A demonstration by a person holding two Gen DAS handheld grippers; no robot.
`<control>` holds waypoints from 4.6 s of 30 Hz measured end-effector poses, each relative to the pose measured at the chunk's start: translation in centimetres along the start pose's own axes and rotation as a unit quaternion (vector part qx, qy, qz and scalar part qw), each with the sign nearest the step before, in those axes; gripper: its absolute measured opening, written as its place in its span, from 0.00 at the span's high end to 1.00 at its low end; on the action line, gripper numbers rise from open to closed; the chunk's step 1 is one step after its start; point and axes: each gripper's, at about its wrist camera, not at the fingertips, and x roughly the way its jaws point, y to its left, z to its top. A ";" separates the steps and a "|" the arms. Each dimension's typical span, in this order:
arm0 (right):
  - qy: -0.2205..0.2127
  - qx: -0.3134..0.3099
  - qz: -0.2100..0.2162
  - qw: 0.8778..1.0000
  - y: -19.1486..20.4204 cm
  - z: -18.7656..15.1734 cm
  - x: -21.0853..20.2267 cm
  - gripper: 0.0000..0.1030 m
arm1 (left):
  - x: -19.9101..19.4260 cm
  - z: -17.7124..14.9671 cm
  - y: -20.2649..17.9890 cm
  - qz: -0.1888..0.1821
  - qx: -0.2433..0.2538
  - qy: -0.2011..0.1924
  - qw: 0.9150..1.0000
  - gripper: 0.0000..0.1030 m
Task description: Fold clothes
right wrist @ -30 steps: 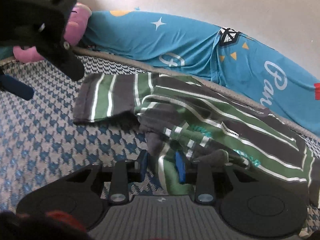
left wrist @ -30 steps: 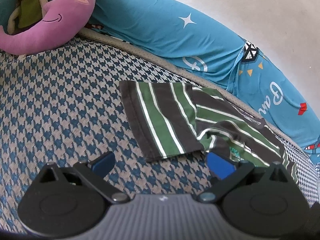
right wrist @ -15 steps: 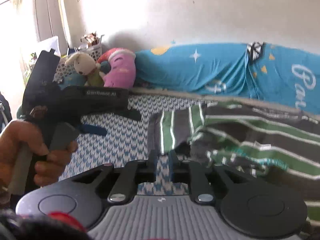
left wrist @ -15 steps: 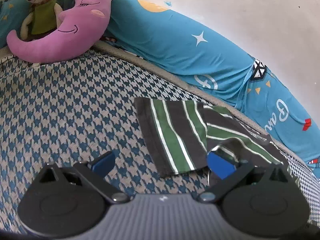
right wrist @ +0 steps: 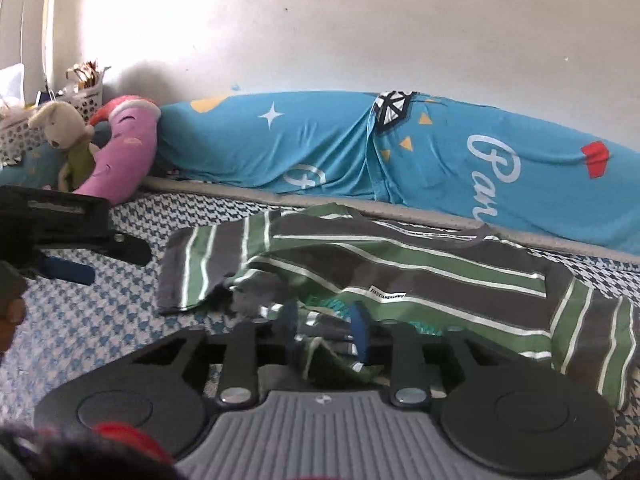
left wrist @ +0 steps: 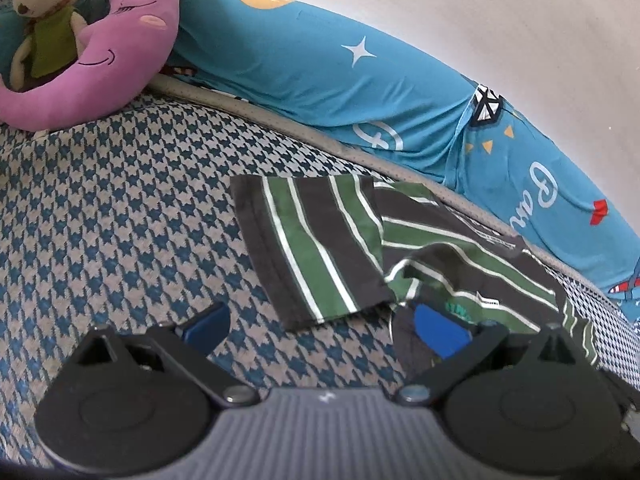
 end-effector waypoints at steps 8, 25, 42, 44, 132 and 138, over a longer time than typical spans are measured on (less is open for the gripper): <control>0.043 -0.014 -0.039 0.998 -0.1 -0.8 3.0 0.55 | 0.2 0.3 0.8 -0.001 -0.012 0.004 1.000 0.00; -0.007 0.023 0.026 0.999 0.6 0.0 0.4 0.90 | -0.3 0.4 1.1 0.015 -0.031 -0.012 0.999 0.00; 0.062 -0.063 0.250 0.964 6.7 -1.7 -2.3 0.85 | -0.1 0.5 1.2 0.019 -0.031 -0.015 0.999 0.00; 0.062 -0.064 0.251 0.964 6.4 -1.7 -2.7 0.84 | 0.0 0.5 1.2 0.009 -0.028 -0.008 1.000 0.00; 0.016 0.161 -0.056 0.985 -4.8 -2.1 -4.1 0.88 | -0.7 -5.1 -7.2 -0.184 0.153 0.081 0.968 0.20; 0.018 0.097 0.009 0.995 -3.5 -2.9 -5.6 0.88 | 0.5 -5.8 -7.2 -0.135 0.174 0.090 0.971 0.20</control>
